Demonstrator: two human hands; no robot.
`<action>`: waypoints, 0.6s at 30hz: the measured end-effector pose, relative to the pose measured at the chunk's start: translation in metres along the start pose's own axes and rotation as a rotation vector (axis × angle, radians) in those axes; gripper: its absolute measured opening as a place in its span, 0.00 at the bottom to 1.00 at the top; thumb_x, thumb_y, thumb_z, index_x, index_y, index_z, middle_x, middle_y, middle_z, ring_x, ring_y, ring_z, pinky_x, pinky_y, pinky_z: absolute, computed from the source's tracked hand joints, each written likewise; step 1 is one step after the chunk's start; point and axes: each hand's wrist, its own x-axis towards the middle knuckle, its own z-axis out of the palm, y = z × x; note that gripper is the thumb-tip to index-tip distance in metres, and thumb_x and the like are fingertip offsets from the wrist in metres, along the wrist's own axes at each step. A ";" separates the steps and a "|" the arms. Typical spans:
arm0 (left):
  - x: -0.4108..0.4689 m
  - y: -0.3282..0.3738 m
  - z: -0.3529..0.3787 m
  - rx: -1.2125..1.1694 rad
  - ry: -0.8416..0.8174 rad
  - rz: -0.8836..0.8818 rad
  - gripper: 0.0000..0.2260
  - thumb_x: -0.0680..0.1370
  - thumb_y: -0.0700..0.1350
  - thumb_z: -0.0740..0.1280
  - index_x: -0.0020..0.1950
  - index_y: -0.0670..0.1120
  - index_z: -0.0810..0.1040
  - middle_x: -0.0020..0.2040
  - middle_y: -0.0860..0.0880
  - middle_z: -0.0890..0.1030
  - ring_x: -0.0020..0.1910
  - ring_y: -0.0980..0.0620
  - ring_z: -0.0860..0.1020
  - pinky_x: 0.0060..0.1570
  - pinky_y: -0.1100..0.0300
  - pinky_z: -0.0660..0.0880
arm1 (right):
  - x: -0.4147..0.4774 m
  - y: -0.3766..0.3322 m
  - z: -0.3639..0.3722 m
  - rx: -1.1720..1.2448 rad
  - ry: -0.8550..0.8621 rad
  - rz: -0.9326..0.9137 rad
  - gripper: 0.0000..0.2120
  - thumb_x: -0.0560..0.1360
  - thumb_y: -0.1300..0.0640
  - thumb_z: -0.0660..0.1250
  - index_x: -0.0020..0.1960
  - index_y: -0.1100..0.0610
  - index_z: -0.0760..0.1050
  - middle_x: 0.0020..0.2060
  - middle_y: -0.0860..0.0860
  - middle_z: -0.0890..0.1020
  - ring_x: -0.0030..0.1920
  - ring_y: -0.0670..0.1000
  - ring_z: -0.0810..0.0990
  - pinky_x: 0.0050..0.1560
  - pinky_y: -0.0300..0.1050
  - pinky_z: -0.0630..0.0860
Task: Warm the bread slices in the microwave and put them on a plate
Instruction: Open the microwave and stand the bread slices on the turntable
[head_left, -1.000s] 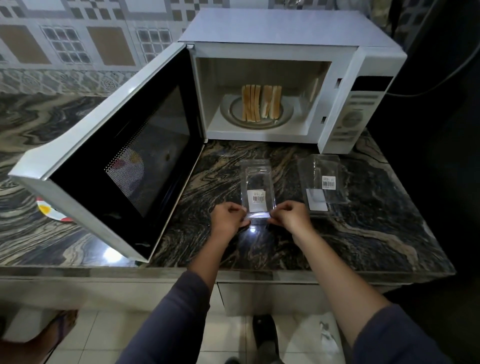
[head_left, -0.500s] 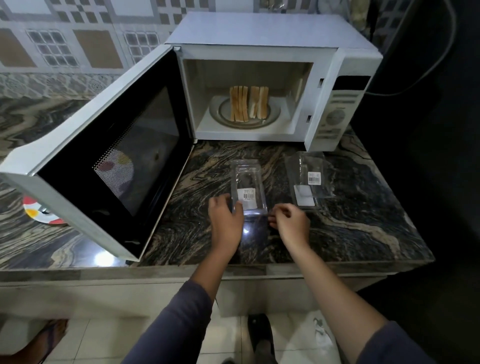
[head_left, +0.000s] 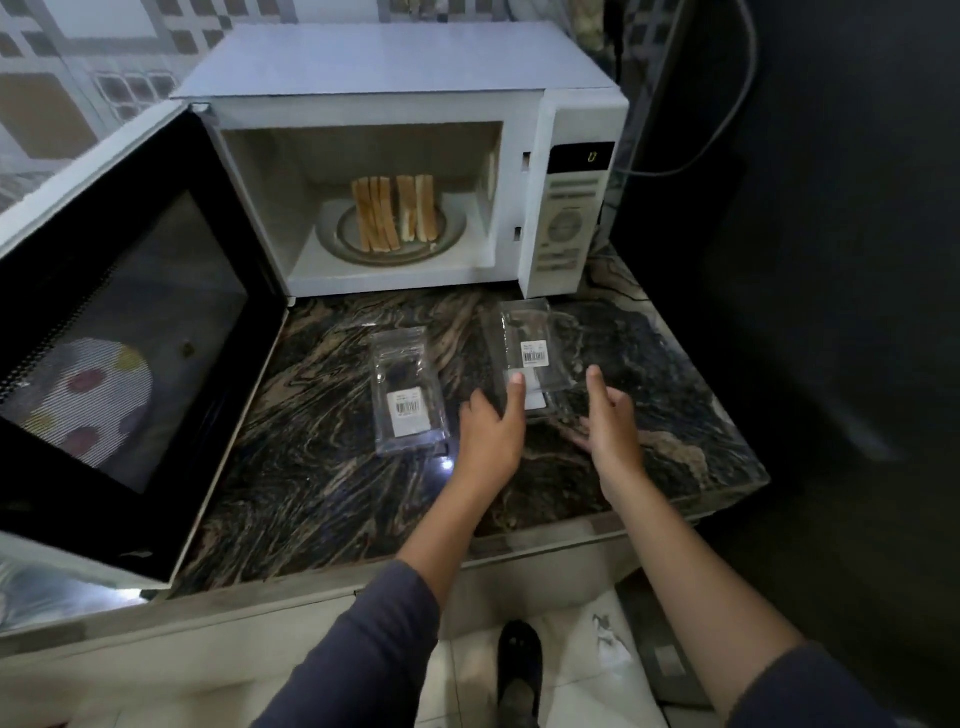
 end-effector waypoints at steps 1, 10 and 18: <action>0.006 0.001 0.002 -0.001 -0.021 -0.050 0.47 0.67 0.75 0.48 0.65 0.36 0.69 0.64 0.35 0.73 0.63 0.37 0.72 0.64 0.42 0.69 | 0.005 -0.004 0.001 -0.019 -0.055 0.035 0.28 0.76 0.37 0.57 0.65 0.57 0.68 0.52 0.52 0.76 0.51 0.52 0.76 0.55 0.53 0.76; 0.027 -0.009 0.012 -0.333 -0.008 -0.336 0.08 0.79 0.41 0.62 0.40 0.40 0.72 0.35 0.45 0.75 0.36 0.51 0.77 0.42 0.60 0.77 | 0.030 0.005 0.002 0.077 -0.221 0.190 0.09 0.77 0.61 0.63 0.38 0.60 0.71 0.35 0.56 0.78 0.33 0.49 0.80 0.30 0.34 0.78; 0.024 -0.007 0.013 -0.418 0.022 -0.291 0.09 0.78 0.34 0.61 0.38 0.41 0.70 0.36 0.45 0.73 0.35 0.53 0.76 0.35 0.69 0.77 | 0.029 0.012 -0.004 0.061 -0.220 0.120 0.04 0.76 0.64 0.65 0.44 0.65 0.74 0.32 0.56 0.79 0.24 0.42 0.79 0.30 0.31 0.77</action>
